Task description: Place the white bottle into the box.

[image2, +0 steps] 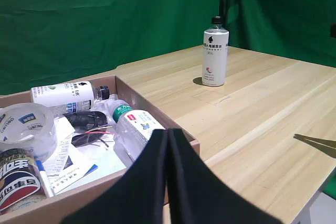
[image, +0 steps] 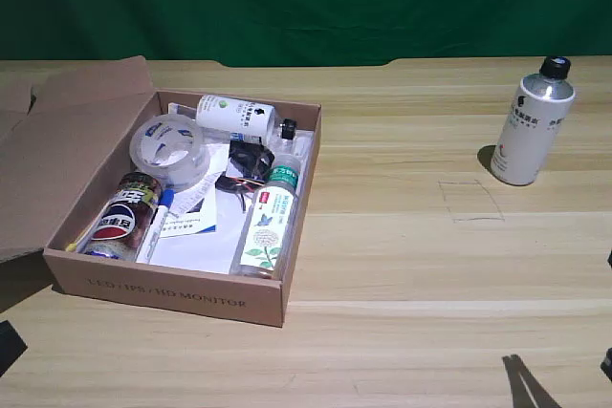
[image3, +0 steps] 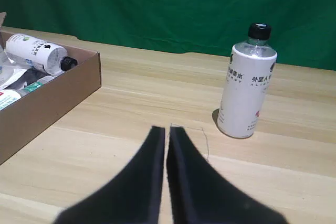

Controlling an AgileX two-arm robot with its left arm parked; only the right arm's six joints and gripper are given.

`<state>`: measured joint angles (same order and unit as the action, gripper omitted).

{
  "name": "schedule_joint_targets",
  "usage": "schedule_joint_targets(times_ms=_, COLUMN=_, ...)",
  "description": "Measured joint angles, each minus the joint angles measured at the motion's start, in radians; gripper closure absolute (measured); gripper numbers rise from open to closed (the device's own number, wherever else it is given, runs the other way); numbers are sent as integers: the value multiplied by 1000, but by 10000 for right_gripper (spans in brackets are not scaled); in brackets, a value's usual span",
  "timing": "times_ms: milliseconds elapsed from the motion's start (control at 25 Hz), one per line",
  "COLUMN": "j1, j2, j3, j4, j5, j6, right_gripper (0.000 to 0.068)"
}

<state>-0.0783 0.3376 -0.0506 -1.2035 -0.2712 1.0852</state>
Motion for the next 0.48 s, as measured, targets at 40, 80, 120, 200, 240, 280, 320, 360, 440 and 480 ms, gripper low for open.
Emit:
schedule_joint_targets(times_ms=40, j1=0, j2=0, j3=0, j4=0, j5=3, j6=0, right_gripper=680)
schedule_joint_targets(times_ms=80, j1=0, j2=0, j3=0, j4=0, j5=7, j6=0, right_gripper=680)
schedule_joint_targets(times_ms=120, j1=0, j2=0, j3=0, j4=0, j5=8, j6=0, right_gripper=680)
schedule_joint_targets(times_ms=200, j1=0, j2=0, j3=0, j4=0, j5=10, j6=0, right_gripper=680)
schedule_joint_targets(times_ms=240, j1=0, j2=0, j3=0, j4=0, j5=11, j6=0, right_gripper=680)
schedule_joint_targets(times_ms=280, j1=0, j2=0, j3=0, j4=0, j5=11, j6=0, right_gripper=680)
schedule_joint_targets(times_ms=320, j1=0, j2=0, j3=0, j4=0, j5=11, j6=0, right_gripper=680)
schedule_joint_targets(times_ms=360, j1=0, j2=0, j3=0, j4=1, j5=12, j6=0, right_gripper=680)
schedule_joint_targets(times_ms=440, j1=0, j2=0, j3=0, j4=4, j5=14, j6=0, right_gripper=680)
schedule_joint_targets(times_ms=480, j1=0, j2=0, j3=0, j4=10, j5=14, j6=0, right_gripper=680)
